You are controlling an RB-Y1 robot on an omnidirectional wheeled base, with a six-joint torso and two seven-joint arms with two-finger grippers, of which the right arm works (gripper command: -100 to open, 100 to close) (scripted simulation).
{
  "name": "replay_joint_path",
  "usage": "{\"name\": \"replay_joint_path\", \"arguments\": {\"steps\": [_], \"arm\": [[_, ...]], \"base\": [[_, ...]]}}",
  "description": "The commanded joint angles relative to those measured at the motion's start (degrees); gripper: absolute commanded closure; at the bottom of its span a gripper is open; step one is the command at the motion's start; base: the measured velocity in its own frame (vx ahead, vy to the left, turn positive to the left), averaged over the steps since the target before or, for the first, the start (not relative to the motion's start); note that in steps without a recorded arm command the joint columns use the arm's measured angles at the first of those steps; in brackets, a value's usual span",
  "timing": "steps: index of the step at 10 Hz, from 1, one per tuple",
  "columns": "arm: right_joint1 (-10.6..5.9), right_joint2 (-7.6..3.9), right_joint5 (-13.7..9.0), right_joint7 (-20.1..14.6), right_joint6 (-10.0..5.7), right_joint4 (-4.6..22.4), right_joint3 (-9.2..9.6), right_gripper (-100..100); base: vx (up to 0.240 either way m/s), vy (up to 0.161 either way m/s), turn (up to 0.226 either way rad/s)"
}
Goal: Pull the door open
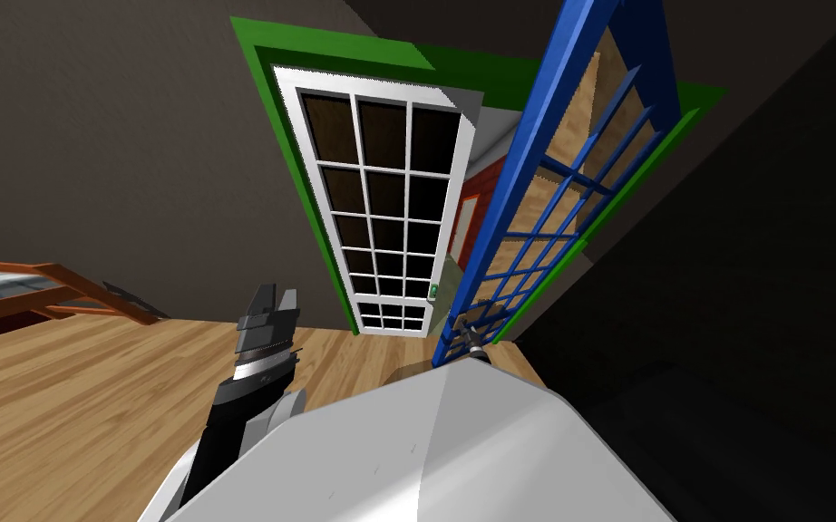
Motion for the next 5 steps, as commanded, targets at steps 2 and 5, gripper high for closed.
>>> {"name": "replay_joint_path", "arguments": {"steps": [2,5], "arm": [[0.04,-0.82,-1.2,-3.7,0.25,0.5,0.01,100],[-0.10,-1.05,-2.3,-7.6,0.17,0.4,0.92,100]], "base": [[-0.038,-0.020,0.042],[-0.032,-0.018,0.045]]}}
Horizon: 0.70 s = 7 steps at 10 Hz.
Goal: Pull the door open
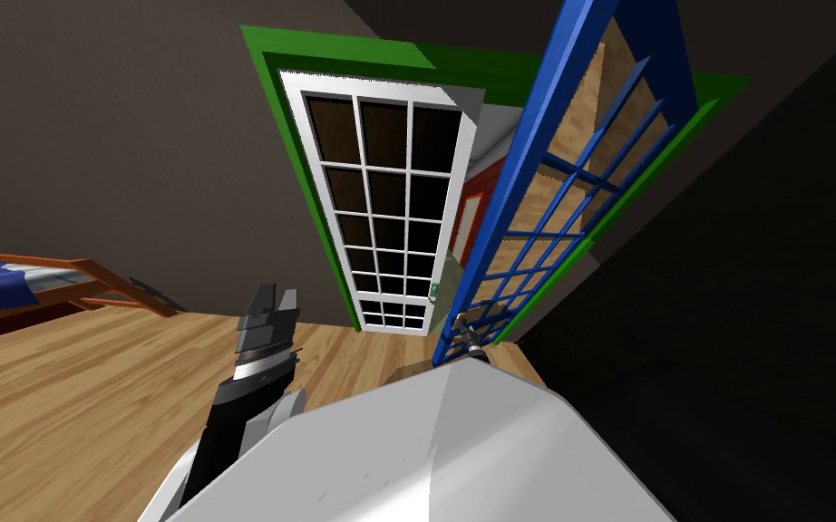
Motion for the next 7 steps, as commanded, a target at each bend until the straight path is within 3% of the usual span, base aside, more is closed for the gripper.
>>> {"name": "replay_joint_path", "arguments": {"steps": [1,7], "arm": [[0.69,-0.78,-1.3,-2.9,0.51,-0.9,0.02,100],[0.43,-1.22,-3.3,-10.2,0.36,-0.9,1.73,100]], "base": [[-0.047,-0.022,0.082],[-0.037,-0.019,0.050]]}}
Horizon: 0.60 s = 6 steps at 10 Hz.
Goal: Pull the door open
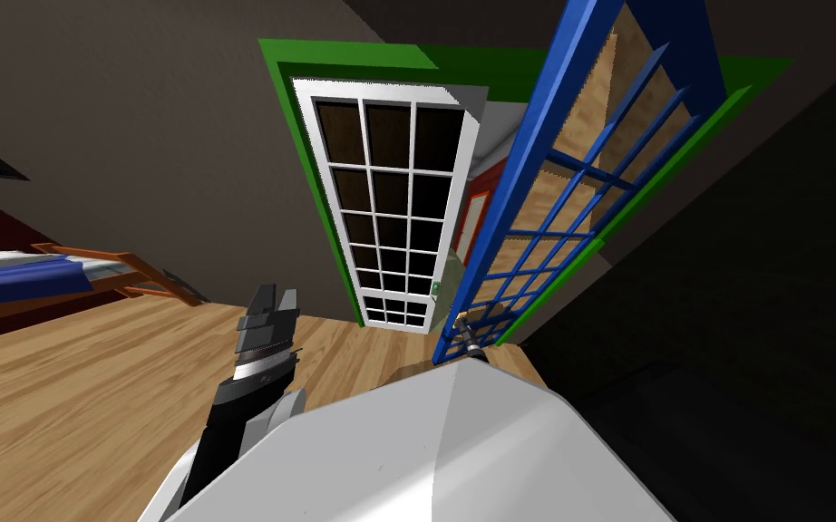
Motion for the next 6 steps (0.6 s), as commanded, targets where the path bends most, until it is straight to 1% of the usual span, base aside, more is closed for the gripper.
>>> {"name": "replay_joint_path", "arguments": {"steps": [1,2,3,4,5,6], "arm": [[0.70,-0.89,-1.3,-2.9,0.56,-1.4,-0.23,100],[0.70,-0.89,-1.3,-3.1,0.56,-1.4,-0.23,100],[0.60,-1.06,-2.0,-5.3,0.50,-1.4,0.43,100],[0.50,-1.23,-2.8,-6.7,0.45,-1.4,1.09,100],[0.50,-1.23,-2.8,-7.7,0.45,-1.4,1.09,100],[0.50,-1.23,-2.8,-7.7,0.45,-1.4,1.09,100]], "base": [[-0.039,-0.039,0.062],[-0.033,-0.025,0.031],[-0.045,-0.020,0.058],[-0.066,-0.033,0.099],[-0.056,-0.019,0.049],[-0.008,0.008,0.001]]}}
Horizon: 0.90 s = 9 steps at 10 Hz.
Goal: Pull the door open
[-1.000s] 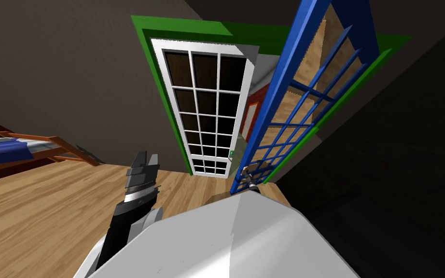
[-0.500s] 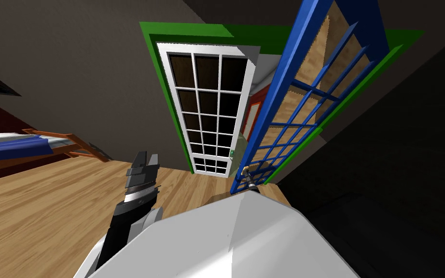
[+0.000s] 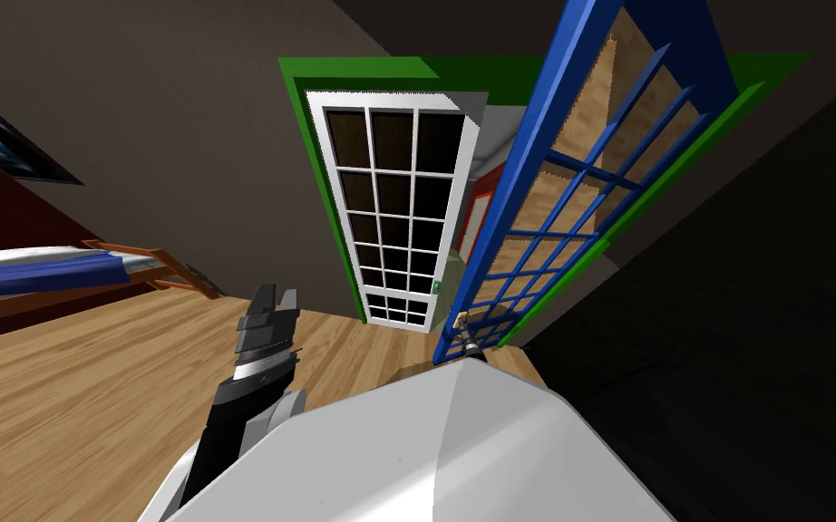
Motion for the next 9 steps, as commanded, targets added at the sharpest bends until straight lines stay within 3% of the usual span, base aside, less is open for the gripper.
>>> {"name": "replay_joint_path", "arguments": {"steps": [1,4,9], "arm": [[1.15,-0.97,-0.6,-0.5,0.91,-1.9,-1.10,100],[0.96,-1.31,-2.1,-5.0,0.80,-2.0,0.22,100],[0.85,-1.49,-2.9,-7.5,0.74,-2.1,0.92,100]], "base": [[0.007,0.009,-0.029],[-0.033,-0.018,0.059],[-0.030,-0.011,0.030]]}}
